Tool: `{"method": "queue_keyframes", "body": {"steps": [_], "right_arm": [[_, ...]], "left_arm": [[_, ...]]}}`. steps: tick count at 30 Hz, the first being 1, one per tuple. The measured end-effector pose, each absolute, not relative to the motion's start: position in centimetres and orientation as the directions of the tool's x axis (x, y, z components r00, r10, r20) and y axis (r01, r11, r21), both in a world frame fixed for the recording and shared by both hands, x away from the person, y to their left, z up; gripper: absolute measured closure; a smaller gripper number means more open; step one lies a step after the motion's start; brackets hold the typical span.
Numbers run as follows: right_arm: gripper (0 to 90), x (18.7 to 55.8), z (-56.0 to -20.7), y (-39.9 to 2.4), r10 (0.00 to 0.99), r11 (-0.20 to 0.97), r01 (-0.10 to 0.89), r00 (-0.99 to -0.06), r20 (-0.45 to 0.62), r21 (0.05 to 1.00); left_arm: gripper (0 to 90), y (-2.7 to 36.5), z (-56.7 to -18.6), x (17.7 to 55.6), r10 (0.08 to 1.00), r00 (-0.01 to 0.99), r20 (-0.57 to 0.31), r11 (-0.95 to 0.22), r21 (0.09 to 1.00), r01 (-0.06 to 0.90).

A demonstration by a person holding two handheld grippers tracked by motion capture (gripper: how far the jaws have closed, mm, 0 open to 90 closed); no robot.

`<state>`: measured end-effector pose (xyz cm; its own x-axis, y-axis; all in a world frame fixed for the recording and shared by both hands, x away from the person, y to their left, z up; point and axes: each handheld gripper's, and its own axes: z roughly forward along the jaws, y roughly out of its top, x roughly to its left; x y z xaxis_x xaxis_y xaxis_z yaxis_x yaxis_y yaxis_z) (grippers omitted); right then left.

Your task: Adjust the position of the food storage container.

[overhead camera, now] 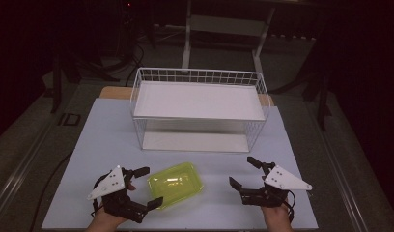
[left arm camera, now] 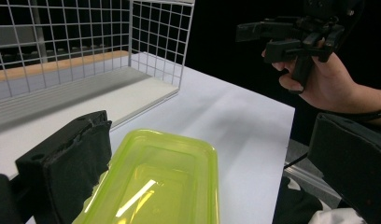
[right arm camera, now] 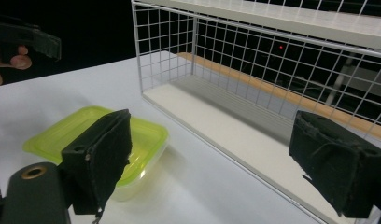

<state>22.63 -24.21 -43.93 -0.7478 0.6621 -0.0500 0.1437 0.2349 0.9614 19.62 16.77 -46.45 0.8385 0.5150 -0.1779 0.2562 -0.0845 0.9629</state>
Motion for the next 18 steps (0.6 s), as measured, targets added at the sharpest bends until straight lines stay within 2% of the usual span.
{"method": "queue_keyframes", "body": {"steps": [9, 18], "right_arm": [[13.0, 22.6, -44.0, -24.2, 0.664, 0.224, 0.152, -0.747, -0.036, 0.963], [13.0, 22.6, -44.0, -24.0, 0.667, 0.229, 0.148, -0.743, -0.045, 0.962]], "left_arm": [[0.2, 15.9, -46.7, 19.5, 0.488, 0.85, -0.197, -0.11, 0.952, 0.284], [9.3, 15.0, -47.4, 18.9, 0.457, 0.867, -0.197, -0.2, 0.927, 0.316]]}}
